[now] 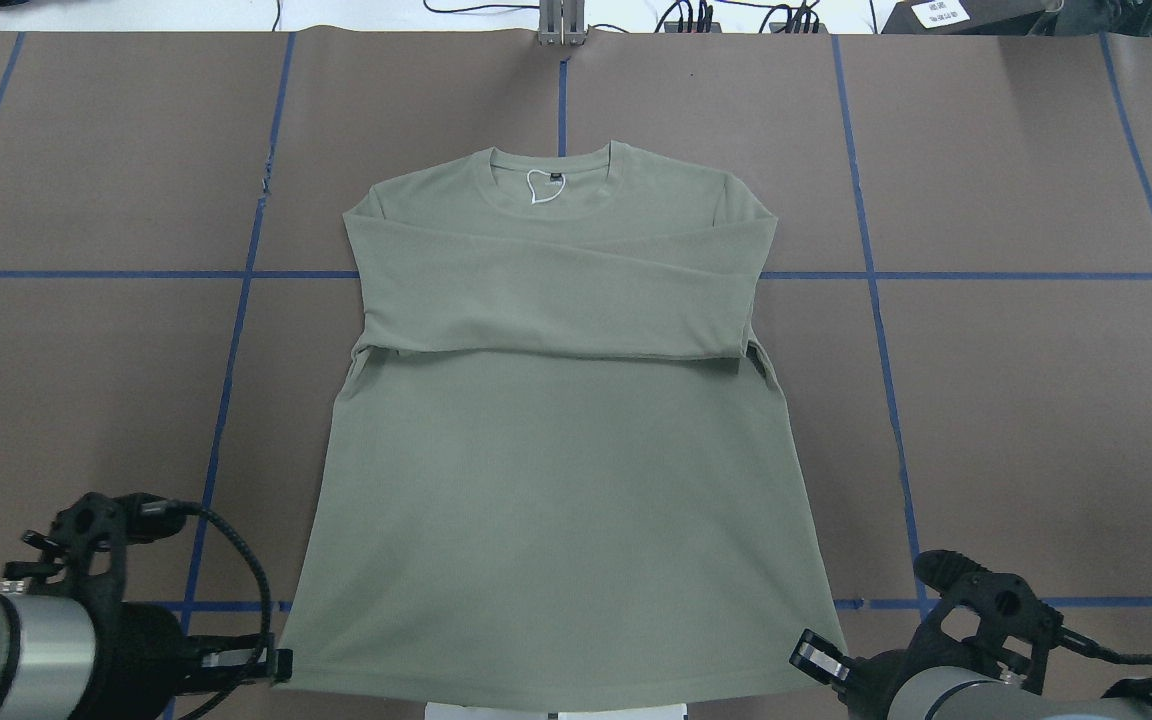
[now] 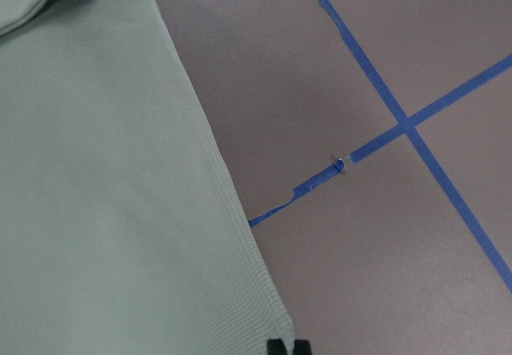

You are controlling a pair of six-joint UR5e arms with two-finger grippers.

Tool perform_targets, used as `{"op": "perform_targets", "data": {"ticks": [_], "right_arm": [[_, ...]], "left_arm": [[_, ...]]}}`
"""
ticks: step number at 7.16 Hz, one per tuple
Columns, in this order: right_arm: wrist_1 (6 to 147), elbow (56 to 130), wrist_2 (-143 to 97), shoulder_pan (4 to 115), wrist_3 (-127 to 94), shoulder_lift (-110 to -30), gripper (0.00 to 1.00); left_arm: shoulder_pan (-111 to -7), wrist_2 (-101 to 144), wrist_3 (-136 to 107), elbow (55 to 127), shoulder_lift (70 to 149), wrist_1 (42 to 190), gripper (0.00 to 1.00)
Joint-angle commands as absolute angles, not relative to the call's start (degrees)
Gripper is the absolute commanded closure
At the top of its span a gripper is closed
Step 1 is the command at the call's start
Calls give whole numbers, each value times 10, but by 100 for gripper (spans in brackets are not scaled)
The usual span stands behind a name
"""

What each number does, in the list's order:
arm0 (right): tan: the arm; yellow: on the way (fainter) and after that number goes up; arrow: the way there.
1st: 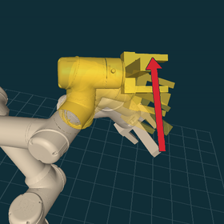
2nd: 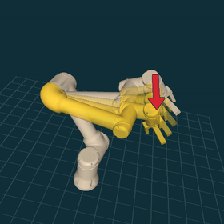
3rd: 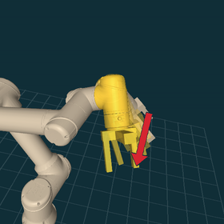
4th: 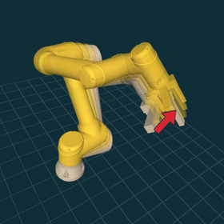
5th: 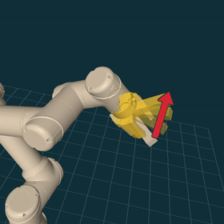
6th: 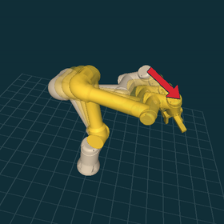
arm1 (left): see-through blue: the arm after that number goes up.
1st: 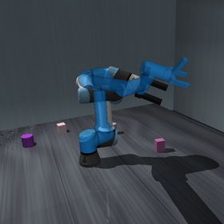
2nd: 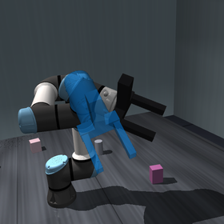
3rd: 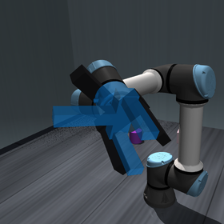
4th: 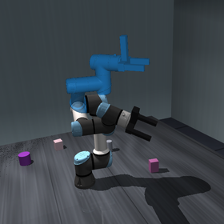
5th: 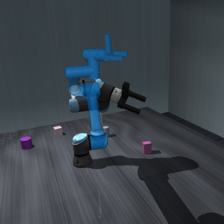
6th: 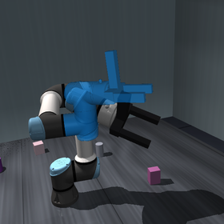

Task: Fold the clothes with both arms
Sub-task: 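Lift the hem with both grippers and fold it toward the collar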

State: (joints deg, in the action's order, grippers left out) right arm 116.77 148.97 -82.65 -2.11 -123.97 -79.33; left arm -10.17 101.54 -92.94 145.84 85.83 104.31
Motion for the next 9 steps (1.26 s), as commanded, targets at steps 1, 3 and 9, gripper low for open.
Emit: {"op": "perform_targets", "data": {"ticks": [1,3,9], "right_arm": [[1286,1523,-881,41,-1151,-696,100],[1279,1458,-882,133,-1004,-652,100],[1028,1091,-947,360,-860,-566,100]], "left_arm": [[-161,1083,-888,1515,913,933,100],[-249,1084,-788,1384,1033,924,100],[-473,1085,-543,1045,1228,936,100]]}}
